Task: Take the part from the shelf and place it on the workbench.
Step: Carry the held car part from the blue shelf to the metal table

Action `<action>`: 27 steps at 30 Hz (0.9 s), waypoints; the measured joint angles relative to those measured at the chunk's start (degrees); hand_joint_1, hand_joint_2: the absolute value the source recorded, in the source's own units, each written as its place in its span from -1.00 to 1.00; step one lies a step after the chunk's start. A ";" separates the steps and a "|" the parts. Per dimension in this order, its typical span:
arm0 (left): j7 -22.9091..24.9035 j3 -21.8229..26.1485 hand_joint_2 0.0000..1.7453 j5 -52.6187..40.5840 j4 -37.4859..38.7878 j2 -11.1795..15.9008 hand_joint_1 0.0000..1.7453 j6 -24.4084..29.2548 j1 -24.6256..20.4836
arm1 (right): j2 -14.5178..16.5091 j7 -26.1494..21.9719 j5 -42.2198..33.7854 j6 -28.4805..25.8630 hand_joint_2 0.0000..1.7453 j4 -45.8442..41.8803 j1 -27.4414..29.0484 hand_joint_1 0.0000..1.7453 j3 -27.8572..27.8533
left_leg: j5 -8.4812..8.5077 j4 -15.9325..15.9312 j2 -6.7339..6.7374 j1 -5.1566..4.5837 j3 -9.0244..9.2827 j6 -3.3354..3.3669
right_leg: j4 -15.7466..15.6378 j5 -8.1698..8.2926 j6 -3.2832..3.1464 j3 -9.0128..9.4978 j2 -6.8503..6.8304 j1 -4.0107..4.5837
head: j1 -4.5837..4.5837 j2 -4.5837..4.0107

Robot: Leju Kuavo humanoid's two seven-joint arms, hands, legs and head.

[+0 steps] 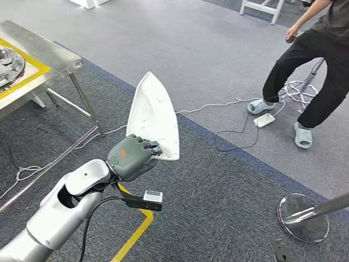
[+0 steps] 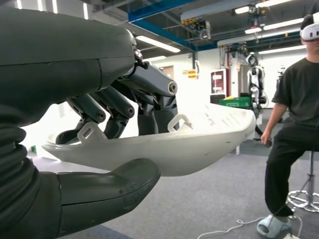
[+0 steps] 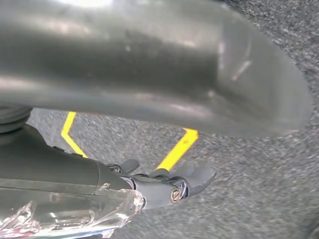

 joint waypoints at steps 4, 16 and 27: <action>-0.01 -1.34 1.00 0.95 -0.34 0.41 1.00 -0.89 0.04 | 0.07 -0.16 0.27 0.39 -1.00 0.00 -0.07 -1.00 0.01 | 0.60 -0.27 -1.69 0.18 -0.81 -1.21 | -3.82 0.87 -1.13 1.93 -0.11 0.01 | -0.16 0.00; -0.01 -5.20 1.00 4.40 -0.34 2.38 1.00 -2.27 -1.28 | 0.87 0.00 0.98 1.79 -1.00 0.03 -0.02 -1.00 0.02 | 0.13 1.80 9.07 -1.10 -1.16 -0.50 | -4.66 0.57 -1.73 3.00 -8.22 0.55 | -0.88 0.00; 0.37 -6.71 1.00 4.53 -0.36 3.53 1.00 -2.31 -1.19 | 1.51 -0.18 1.28 1.98 -1.00 0.08 0.05 -1.00 0.19 | 0.45 -0.88 2.47 -0.48 0.23 0.95 | 14.34 -7.03 0.00 -6.45 -3.99 0.56 | -0.24 -0.01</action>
